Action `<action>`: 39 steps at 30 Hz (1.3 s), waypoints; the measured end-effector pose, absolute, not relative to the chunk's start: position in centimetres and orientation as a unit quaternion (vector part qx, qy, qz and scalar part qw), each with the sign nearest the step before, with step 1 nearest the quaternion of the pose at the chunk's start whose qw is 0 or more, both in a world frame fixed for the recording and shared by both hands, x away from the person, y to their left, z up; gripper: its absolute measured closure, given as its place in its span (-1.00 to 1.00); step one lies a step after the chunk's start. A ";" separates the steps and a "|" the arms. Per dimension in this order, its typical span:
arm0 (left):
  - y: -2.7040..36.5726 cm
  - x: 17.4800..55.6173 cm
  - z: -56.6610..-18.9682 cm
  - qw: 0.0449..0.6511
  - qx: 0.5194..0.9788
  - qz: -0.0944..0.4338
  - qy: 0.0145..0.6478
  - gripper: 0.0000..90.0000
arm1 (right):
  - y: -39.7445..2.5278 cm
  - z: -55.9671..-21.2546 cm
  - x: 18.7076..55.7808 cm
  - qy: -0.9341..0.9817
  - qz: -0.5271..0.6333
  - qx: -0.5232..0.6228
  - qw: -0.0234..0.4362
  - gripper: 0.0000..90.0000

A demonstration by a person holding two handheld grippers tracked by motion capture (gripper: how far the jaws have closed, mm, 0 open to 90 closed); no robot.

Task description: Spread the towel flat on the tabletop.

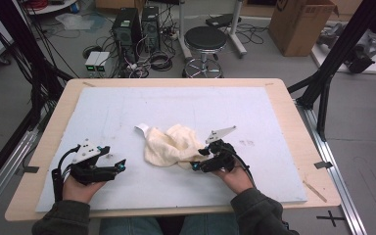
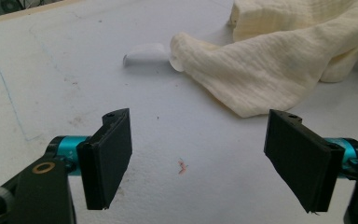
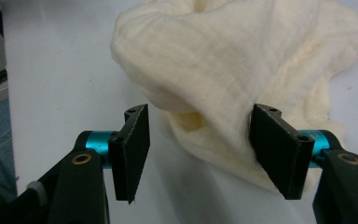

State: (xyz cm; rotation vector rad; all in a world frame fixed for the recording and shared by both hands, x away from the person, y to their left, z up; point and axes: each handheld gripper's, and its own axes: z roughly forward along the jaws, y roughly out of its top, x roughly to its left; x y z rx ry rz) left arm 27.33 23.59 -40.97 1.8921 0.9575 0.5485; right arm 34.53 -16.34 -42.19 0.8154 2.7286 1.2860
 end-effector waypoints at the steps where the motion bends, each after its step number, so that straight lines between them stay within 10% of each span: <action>1: 23.5 27.4 -41.0 0.457 0.768 0.223 0.389 -0.47 | -16.4 -42.3 34.4 0.873 0.411 0.262 0.006 -0.16; 18: 21.9 29.5 -39.9 0.459 0.777 0.203 0.381 -0.34 | -18.1 -37.8 34.1 0.848 0.472 0.242 0.013 -0.53; 39: 18.1 37.3 -41.2 0.473 0.761 0.173 0.409 -0.02 | -14.9 -39.5 44.1 0.856 0.422 0.291 0.068 0.05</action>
